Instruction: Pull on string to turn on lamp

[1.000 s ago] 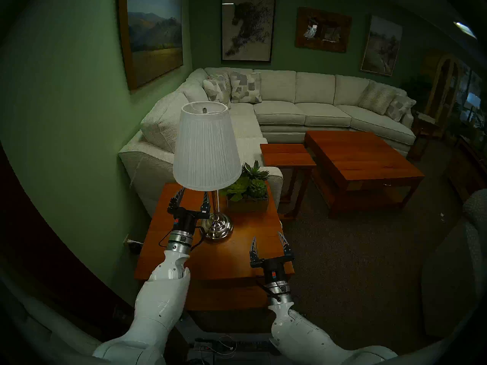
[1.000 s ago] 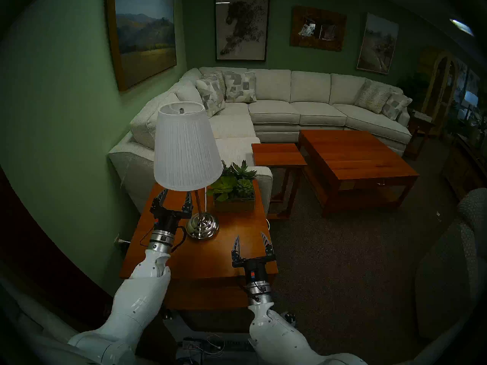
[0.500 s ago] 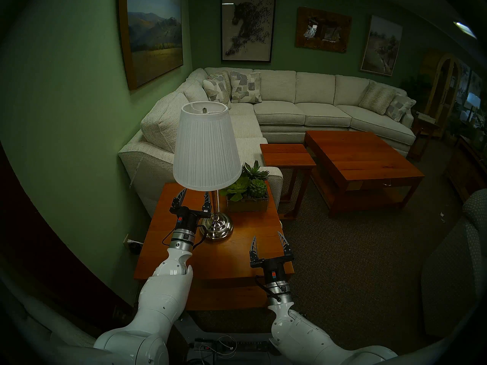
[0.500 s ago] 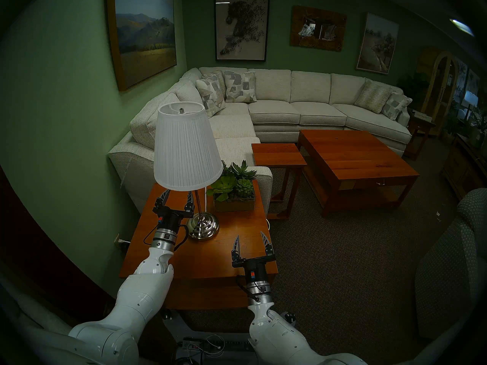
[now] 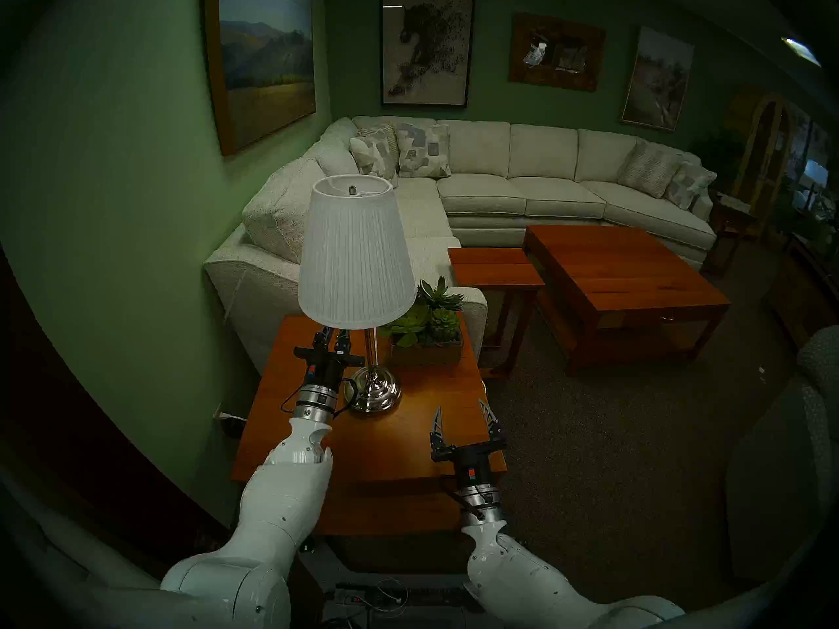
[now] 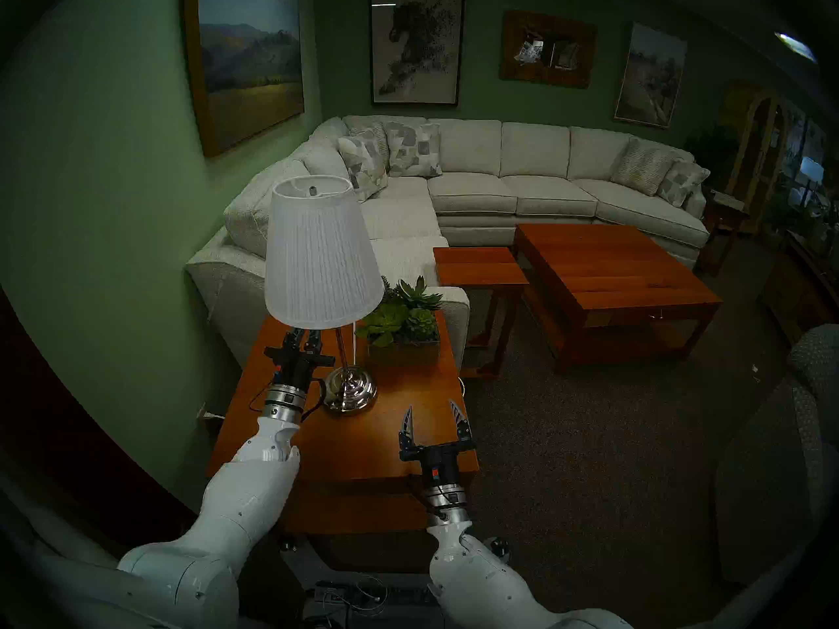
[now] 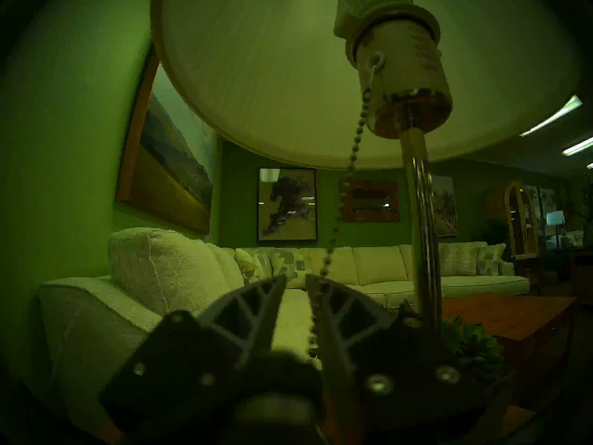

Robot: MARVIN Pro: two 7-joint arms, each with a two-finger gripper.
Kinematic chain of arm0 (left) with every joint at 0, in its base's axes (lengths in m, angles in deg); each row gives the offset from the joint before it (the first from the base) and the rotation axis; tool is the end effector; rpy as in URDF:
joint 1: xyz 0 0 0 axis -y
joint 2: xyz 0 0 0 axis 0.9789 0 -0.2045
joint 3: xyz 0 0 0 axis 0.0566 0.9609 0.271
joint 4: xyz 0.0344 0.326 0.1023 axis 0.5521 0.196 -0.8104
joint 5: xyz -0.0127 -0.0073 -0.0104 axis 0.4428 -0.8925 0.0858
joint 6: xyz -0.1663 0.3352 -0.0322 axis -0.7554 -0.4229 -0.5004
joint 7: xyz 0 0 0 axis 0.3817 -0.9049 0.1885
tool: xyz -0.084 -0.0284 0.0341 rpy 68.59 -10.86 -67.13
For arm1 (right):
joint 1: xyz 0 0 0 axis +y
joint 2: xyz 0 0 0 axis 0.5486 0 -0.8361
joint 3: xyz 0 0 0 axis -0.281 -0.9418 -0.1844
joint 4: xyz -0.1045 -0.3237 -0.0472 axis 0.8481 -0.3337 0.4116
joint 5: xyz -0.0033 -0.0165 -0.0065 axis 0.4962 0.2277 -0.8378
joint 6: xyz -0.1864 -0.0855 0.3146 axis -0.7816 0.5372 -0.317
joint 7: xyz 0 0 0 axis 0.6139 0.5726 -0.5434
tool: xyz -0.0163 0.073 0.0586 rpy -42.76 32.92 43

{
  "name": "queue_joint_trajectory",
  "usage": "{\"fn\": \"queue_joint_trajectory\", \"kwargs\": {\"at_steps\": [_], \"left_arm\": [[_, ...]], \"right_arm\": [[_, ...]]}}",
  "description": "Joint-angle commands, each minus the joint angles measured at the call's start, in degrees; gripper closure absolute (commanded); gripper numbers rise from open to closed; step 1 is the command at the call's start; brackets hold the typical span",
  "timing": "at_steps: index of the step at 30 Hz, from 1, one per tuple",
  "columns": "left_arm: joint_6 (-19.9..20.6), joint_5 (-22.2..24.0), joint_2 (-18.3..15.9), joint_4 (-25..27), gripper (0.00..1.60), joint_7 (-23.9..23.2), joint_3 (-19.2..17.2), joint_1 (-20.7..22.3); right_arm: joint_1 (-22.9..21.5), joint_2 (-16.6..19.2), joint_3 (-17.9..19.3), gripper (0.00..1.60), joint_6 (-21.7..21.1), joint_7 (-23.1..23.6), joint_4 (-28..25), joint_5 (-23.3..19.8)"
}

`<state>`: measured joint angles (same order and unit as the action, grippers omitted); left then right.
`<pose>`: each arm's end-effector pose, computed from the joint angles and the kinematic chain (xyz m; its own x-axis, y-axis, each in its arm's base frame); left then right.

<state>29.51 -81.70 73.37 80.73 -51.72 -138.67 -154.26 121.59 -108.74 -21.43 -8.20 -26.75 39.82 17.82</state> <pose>0.4980 0.0098 -0.5028 -0.3814 0.0111 0.9243 -0.1324 -0.9903 -0.0427 0.3199 0.1161 -0.6185 -0.2798 0.2195 0.9346 0.0720 -0.9660 0.2484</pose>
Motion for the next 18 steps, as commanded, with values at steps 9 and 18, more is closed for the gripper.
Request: {"fn": "queue_joint_trajectory", "kwargs": {"at_steps": [9,18], "left_arm": [[-1.29,0.51,-0.51,2.52,1.6,-2.06,0.65,1.52],[2.88,3.98,-0.65,3.29,1.6,-4.92,1.22,-0.73]], "right_arm": [[-0.98,-0.09,0.06,0.0,0.24,-0.1,-1.39,0.17],[-0.88,-0.03,0.07,0.0,0.12,-0.01,-1.63,0.12]]}}
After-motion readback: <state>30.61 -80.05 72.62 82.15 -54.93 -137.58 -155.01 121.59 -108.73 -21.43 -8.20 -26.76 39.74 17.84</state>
